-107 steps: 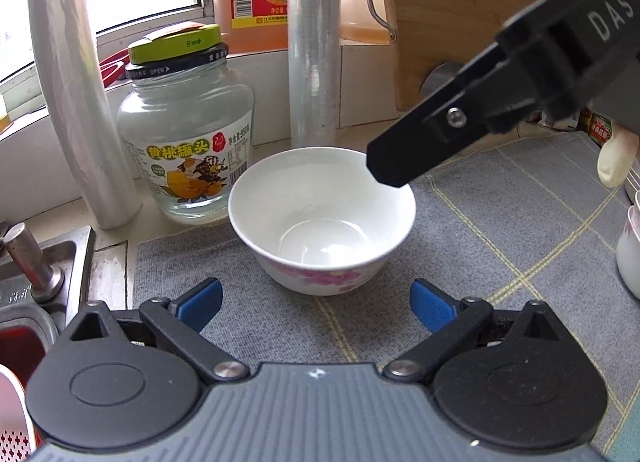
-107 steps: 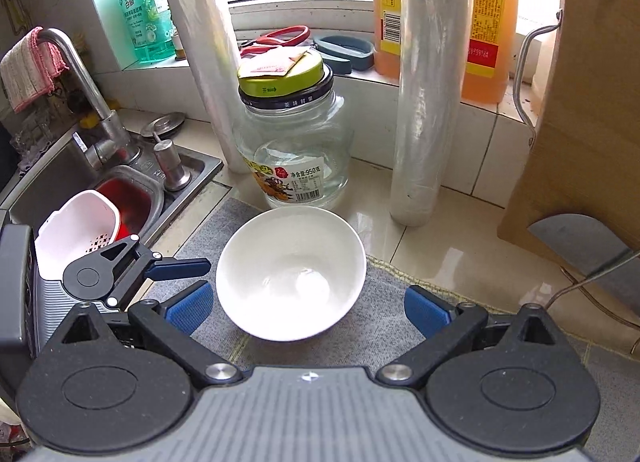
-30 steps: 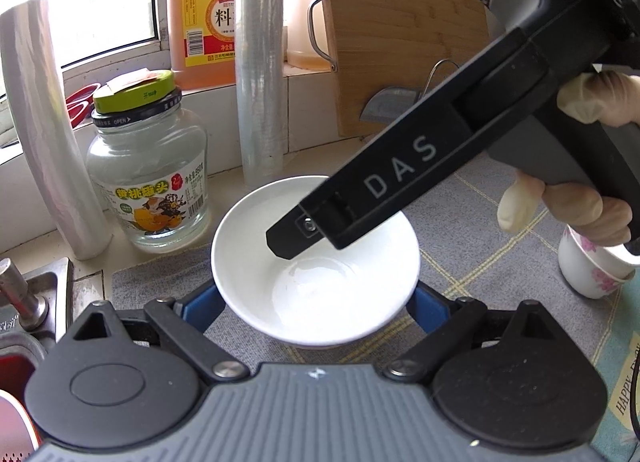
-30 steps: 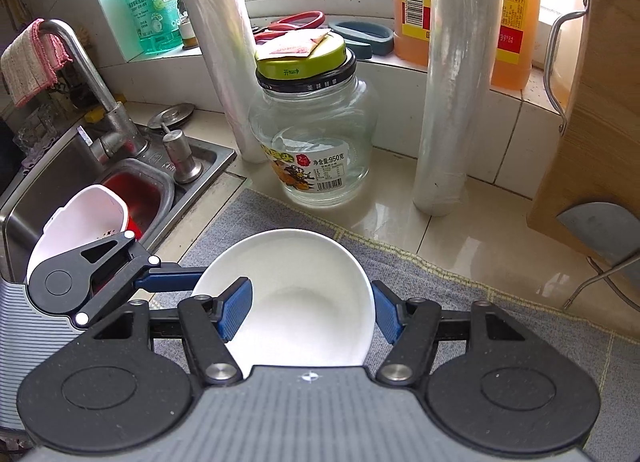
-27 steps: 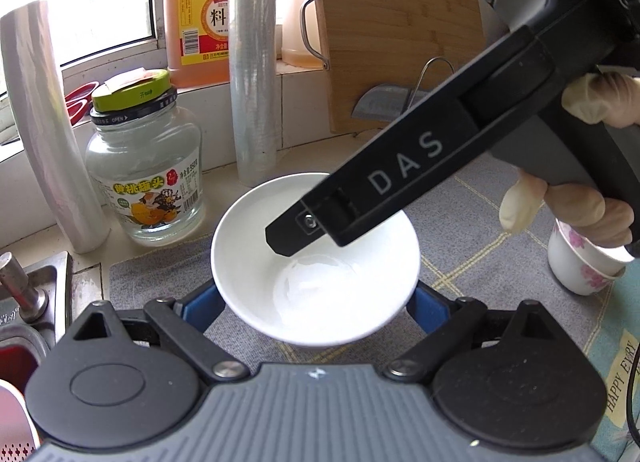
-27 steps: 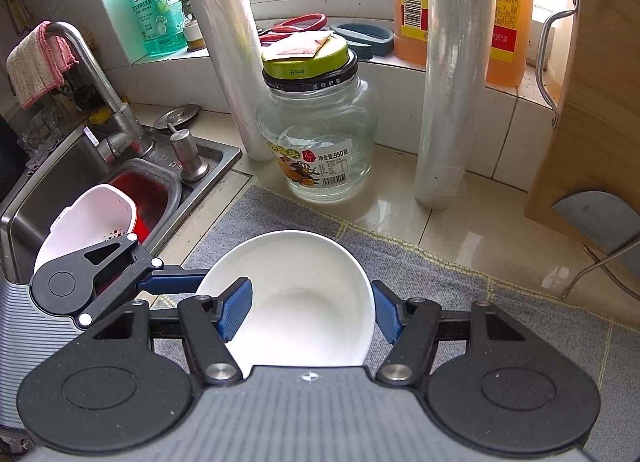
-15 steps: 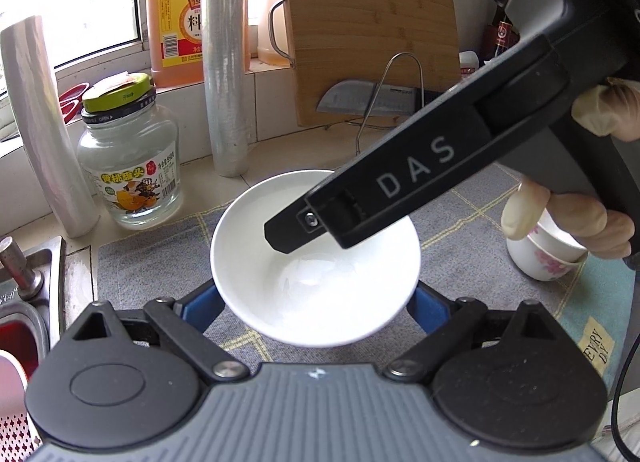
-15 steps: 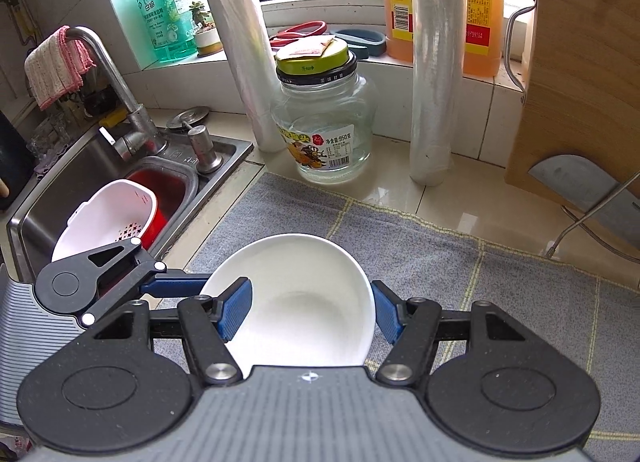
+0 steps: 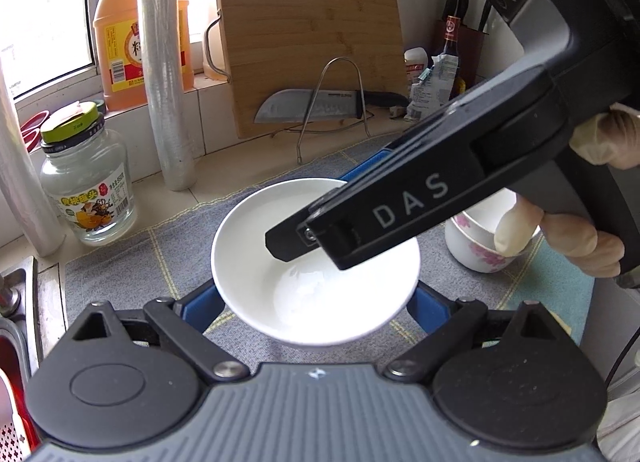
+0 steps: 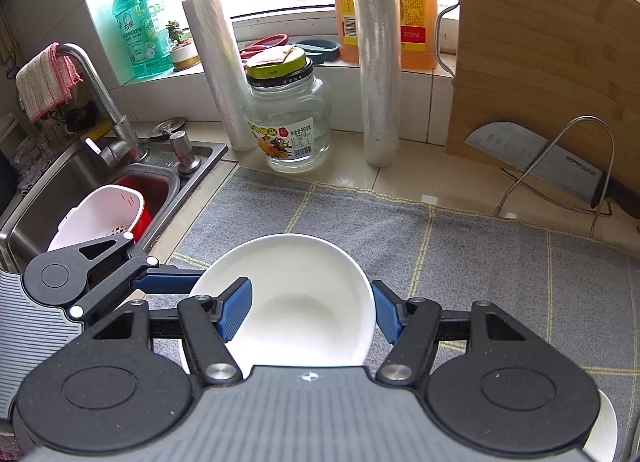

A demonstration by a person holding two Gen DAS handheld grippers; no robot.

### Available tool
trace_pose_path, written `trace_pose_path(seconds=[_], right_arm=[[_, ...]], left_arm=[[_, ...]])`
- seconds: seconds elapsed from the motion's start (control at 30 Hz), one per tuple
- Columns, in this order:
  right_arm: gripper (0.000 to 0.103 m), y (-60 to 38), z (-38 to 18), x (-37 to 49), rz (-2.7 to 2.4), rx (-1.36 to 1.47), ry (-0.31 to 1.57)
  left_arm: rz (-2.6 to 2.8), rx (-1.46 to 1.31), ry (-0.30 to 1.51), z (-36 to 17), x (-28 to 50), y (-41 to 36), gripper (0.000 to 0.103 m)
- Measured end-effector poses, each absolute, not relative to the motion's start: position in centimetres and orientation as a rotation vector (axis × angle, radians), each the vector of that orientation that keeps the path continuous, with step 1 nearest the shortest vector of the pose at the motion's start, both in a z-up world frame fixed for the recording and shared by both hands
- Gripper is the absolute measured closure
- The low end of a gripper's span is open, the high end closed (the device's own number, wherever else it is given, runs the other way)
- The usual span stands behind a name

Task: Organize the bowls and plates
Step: 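Lower the bowl onto the nested bowls and open the right tool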

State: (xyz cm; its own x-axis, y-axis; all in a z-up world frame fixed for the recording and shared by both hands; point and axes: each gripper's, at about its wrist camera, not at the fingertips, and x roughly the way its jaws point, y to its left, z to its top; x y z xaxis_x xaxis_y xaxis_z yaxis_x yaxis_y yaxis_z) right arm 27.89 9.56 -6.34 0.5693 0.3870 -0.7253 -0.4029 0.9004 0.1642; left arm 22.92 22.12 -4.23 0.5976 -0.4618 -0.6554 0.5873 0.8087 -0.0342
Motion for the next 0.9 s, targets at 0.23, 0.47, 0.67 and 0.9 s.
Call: trace_pose_path(seconds=[0.23, 0.47, 0.67, 0.9], right_arm=[[0.033, 6.8, -5.4, 26.3, 0.392, 0.002, 0.816], [0.033, 3.4, -4.6, 25.4, 0.301, 0.023, 0.783], [0.033, 0.0, -4.2, 24.4, 0.21, 0.049, 0.763], [0.033, -3.3, -4.5, 23.2, 0.104, 0.076, 0.762]], left_arm=[[-0.681, 0.22, 0.674, -3.4, 22.8, 19.7, 0.007], [-0.763, 0.251, 0.639, -2.6, 23.5, 16.6, 0.007], [-0.846, 0.277, 0.617, -2.3, 23.9, 13.5, 0.007], [-0.945, 0.302, 0.607, -2.7, 24.0, 10.1, 0.007]])
